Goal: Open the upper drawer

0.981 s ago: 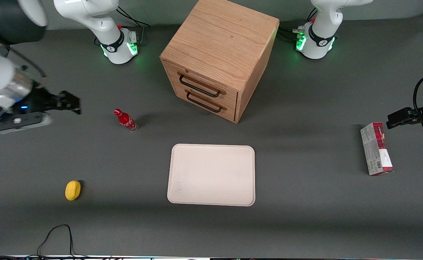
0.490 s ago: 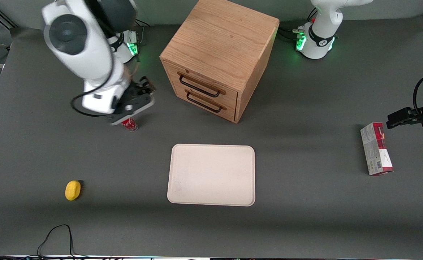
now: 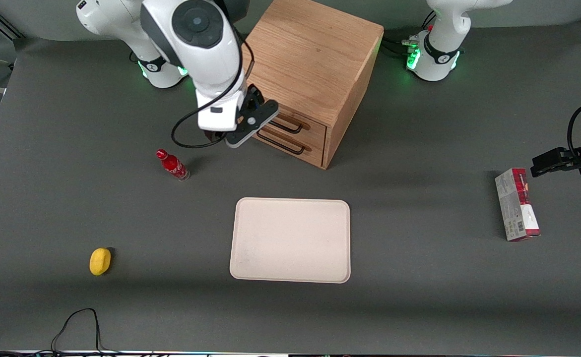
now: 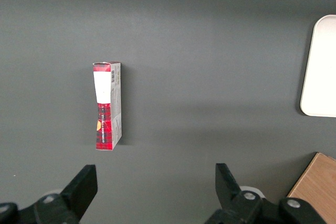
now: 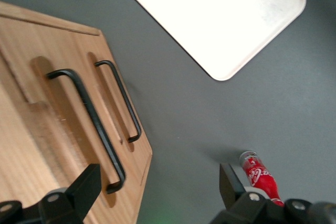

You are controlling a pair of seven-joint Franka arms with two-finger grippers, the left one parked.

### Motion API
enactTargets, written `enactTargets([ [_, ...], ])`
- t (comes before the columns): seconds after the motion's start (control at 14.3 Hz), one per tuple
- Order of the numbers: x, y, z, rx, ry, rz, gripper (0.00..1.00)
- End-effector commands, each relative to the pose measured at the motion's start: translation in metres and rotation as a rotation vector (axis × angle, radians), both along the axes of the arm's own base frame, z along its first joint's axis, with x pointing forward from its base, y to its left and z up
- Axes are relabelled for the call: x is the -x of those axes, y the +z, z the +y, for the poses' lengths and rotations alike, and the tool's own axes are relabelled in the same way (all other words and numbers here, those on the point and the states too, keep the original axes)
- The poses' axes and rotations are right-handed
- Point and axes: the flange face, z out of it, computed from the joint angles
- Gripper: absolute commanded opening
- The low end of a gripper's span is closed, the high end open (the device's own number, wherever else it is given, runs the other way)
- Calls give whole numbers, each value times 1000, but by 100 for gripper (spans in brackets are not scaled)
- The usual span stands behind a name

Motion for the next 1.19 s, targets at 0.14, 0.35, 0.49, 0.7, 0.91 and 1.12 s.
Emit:
enactTargets([
  [0.14, 15, 5, 19, -66, 13, 50, 100],
  [0.35, 18, 8, 23, -113, 75, 77, 100],
  [0.49, 16, 9, 19, -141, 152, 91, 100],
  [0.7, 14, 7, 19, -153, 215, 92, 100],
  [0.91, 18, -11, 15, -156, 217, 88, 100],
  [1.12, 21, -37, 12, -159, 206, 76, 100],
])
